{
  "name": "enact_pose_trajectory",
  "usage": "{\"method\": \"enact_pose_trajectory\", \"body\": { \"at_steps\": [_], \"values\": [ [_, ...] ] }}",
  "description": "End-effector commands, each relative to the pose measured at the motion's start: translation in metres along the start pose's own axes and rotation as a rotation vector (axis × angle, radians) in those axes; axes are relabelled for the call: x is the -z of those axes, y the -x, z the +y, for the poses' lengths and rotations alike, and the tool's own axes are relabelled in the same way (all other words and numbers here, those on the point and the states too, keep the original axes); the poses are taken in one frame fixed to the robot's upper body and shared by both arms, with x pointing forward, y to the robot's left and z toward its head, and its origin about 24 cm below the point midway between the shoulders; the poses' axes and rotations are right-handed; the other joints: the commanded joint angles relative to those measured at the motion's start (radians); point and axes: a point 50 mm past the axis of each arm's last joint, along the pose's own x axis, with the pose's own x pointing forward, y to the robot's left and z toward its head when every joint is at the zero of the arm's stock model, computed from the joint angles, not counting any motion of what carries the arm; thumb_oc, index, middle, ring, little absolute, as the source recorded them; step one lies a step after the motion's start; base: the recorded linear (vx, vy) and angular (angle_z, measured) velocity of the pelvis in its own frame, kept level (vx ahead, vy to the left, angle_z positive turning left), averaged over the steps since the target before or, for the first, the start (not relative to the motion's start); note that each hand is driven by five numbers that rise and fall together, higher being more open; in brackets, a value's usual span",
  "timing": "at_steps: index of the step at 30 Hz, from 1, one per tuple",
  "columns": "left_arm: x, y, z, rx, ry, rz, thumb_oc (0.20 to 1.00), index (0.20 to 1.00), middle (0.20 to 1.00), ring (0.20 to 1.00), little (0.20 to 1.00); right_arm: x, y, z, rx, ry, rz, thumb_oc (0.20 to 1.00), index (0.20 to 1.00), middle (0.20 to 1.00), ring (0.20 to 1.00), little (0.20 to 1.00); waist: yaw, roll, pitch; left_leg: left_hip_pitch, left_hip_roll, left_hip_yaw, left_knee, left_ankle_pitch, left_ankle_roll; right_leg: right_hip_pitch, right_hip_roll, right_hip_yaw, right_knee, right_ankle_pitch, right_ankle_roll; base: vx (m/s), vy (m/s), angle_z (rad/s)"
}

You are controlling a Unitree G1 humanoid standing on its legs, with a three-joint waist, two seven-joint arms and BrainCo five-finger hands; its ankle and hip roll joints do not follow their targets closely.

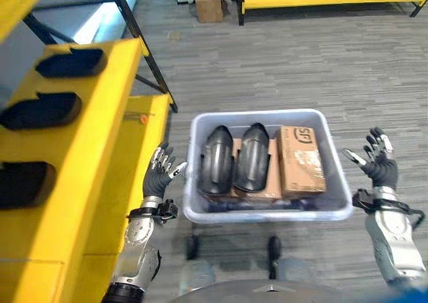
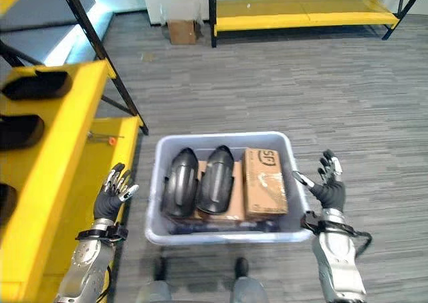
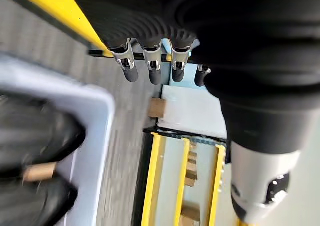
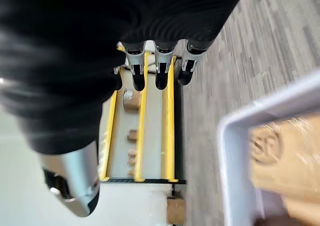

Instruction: Move parts from the plastic box to the shelf.

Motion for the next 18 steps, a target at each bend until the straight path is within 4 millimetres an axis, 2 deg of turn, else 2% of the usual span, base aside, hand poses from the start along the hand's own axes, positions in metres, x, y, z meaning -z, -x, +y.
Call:
{"method": "enact_pose_trajectory", "body": {
  "at_steps": [1,4,7,10,14,16,18],
  "values": [
    [-0.023,0.004,0.006,0.005,-0.022,-0.109,1.000,1.000,1.000,1.000,1.000,-0.021,-0.013,0.010,-0.042,-0.043,-0.114,1.000,1.000,1.000,1.000,1.000,0.036,-0.031,-0.041,0.038,0.040,0.015,0.007,-0.032,-0.010,-0.013,-0.016,0.027,0.000,0.013,0.034,0.03,0.201,-0.22],
    [-0.022,0.003,0.006,0.011,-0.039,-0.100,1.000,1.000,1.000,1.000,1.000,-0.016,-0.011,0.020,-0.086,-0.068,-0.081,1.000,1.000,1.000,1.000,1.000,0.034,-0.054,-0.054,0.048,0.007,0.049,0.007,-0.063,0.013,-0.030,-0.051,0.052,0.001,0.033,0.062,0.04,0.204,-0.22],
    [-0.024,-0.005,-0.001,0.036,-0.038,-0.108,1.000,1.000,1.000,1.000,1.000,-0.005,-0.014,0.051,-0.218,-0.139,-0.012,1.000,1.000,1.000,1.000,1.000,0.034,-0.081,-0.076,0.055,-0.019,0.080,0.007,-0.087,0.027,-0.045,-0.080,0.069,0.001,0.052,0.085,0.05,0.124,-0.41],
    [-0.024,-0.008,-0.006,0.058,-0.037,-0.110,1.000,1.000,1.000,1.000,1.000,0.002,-0.016,0.065,-0.269,-0.168,0.027,1.000,1.000,1.000,1.000,1.000,0.033,-0.085,-0.083,0.063,-0.021,0.086,0.007,-0.092,0.028,-0.042,-0.087,0.069,0.005,0.049,0.085,0.05,0.029,-0.22],
    [-0.028,-0.019,-0.021,0.115,-0.020,-0.131,1.000,1.000,1.000,1.000,1.000,0.003,-0.031,0.089,-0.312,-0.193,0.050,1.000,1.000,1.000,1.000,1.000,0.032,-0.080,-0.059,0.041,-0.015,0.090,0.007,-0.081,0.022,-0.076,-0.091,0.067,0.023,0.046,0.081,-0.04,-0.001,0.00],
    [-0.033,-0.026,-0.029,0.140,0.000,-0.158,1.000,1.000,1.000,1.000,1.000,-0.003,-0.041,0.101,-0.315,-0.226,0.037,1.000,1.000,1.000,1.000,1.000,0.039,-0.075,-0.038,0.010,-0.016,0.091,0.007,-0.070,0.019,-0.108,-0.095,0.067,0.021,0.057,0.083,-0.21,-0.010,0.04],
    [-0.041,-0.037,-0.046,0.189,0.038,-0.189,1.000,1.000,1.000,1.000,1.000,-0.018,-0.055,0.119,-0.329,-0.234,-0.008,1.000,1.000,1.000,1.000,1.000,0.052,-0.069,0.010,-0.055,-0.012,0.104,0.032,-0.056,0.016,-0.186,-0.093,0.077,0.029,0.080,0.084,-0.28,-0.025,-0.07]
  ]
}}
